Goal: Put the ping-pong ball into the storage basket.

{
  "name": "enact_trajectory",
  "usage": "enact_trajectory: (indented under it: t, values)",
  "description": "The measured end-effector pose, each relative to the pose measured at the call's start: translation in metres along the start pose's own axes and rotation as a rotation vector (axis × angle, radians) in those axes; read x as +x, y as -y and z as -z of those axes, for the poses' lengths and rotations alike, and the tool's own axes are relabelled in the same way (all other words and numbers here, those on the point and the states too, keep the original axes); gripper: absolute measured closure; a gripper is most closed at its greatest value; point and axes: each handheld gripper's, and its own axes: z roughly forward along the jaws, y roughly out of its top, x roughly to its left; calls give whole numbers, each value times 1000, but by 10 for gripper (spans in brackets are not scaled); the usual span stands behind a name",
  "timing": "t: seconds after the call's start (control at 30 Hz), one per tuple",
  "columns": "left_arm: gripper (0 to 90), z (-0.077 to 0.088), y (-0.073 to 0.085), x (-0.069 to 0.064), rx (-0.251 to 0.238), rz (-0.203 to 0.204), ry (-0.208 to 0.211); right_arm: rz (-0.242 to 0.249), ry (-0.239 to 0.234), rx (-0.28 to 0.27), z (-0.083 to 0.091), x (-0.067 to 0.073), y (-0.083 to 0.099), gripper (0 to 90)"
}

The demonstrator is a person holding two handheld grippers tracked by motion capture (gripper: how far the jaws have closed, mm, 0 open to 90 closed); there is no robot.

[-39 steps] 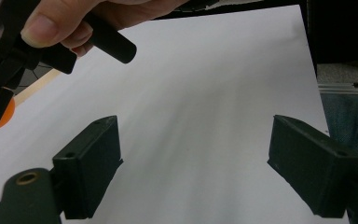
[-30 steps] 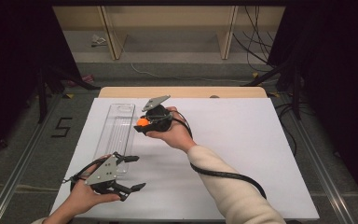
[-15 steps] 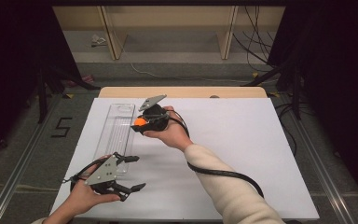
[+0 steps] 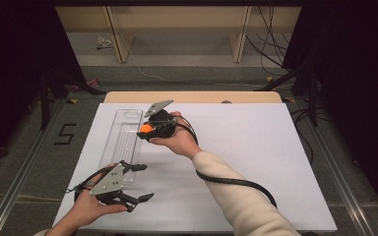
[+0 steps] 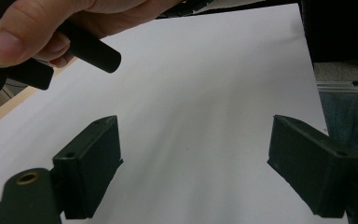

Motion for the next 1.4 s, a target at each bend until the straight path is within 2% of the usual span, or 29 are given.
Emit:
enact_trajectory:
  t: [1.4]
  values:
    - [165,0,0,0,0,0,3,17,-9,9,-10,2,-12,515]
